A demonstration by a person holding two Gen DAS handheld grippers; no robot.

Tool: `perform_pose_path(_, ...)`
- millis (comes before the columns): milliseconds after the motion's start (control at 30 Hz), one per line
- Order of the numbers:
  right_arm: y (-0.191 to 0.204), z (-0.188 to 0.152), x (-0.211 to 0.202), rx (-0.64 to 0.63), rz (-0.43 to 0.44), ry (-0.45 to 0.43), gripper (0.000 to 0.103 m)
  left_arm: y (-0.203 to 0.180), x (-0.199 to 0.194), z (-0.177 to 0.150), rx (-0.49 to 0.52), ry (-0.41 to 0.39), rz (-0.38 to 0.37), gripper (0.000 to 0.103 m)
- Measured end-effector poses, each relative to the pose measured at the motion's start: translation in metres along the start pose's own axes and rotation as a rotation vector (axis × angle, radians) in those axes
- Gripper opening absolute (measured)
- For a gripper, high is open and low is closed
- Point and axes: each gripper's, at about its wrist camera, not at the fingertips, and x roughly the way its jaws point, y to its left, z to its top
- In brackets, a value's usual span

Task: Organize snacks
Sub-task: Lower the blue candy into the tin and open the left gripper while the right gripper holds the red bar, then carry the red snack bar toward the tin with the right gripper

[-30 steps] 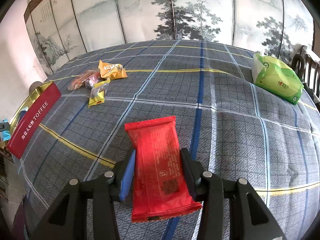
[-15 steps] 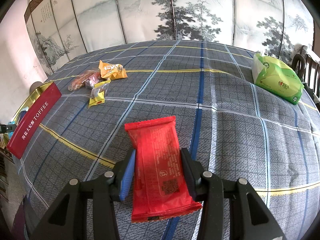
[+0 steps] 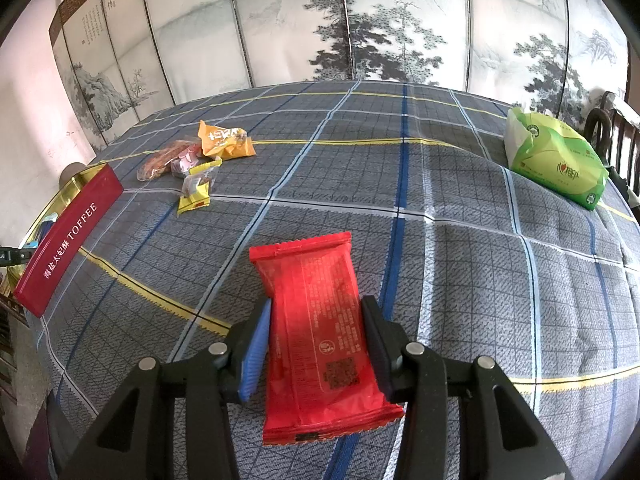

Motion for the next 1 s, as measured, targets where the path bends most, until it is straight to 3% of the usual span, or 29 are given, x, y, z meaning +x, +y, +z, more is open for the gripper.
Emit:
perform_pose_path(333,0.0,0.0,0.0,0.0,0.0,-0.001,0.045,0.0,-0.004,0.0,-0.001,-0.025,0.014,0.05)
perform_pose_path(467,0.0,0.0,0.0,0.0,0.0,-0.001,0.045,0.002,-0.009,-0.001,-0.013,-0.04,0.005,0.064)
perform_pose_path(1000,0.003,0.0,-0.001,0.011,-0.007,0.011,0.045,0.005,-0.047,-0.031,-0.02,-0.134,0.084,0.065)
